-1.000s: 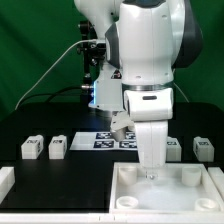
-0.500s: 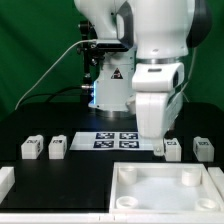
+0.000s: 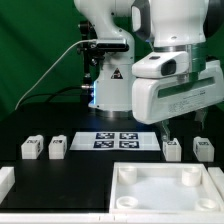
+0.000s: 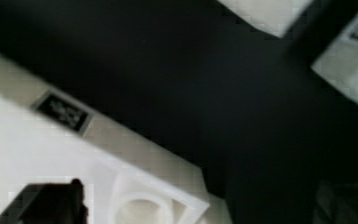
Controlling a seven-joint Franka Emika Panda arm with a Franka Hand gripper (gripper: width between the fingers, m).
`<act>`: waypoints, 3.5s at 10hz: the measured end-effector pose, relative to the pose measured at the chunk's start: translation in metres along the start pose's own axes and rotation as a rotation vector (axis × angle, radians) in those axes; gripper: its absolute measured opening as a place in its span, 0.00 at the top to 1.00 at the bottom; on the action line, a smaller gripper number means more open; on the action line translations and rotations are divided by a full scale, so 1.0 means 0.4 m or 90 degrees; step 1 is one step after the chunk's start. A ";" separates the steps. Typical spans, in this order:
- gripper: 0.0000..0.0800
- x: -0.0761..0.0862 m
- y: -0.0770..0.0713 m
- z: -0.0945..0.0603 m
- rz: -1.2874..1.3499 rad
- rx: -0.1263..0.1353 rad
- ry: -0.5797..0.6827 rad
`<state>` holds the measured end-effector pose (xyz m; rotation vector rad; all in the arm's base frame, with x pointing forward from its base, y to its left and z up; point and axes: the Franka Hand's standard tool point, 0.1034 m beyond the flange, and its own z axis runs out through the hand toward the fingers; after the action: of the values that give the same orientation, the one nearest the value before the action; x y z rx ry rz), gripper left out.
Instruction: Assemble one leg
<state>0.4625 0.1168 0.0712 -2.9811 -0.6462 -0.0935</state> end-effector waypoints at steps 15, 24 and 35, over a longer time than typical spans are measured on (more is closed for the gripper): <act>0.19 -0.119 -0.214 0.103 0.304 0.099 -0.574; 0.51 -0.138 -0.231 0.167 0.304 0.104 -0.605; 0.64 -0.069 -0.139 0.047 0.233 0.132 -0.588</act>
Offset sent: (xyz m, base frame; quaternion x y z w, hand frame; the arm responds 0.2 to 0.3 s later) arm -0.0294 0.0262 -0.0143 -0.0155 0.0162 0.1445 0.9893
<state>0.4151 0.1578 0.0544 -2.7417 -0.1127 1.3226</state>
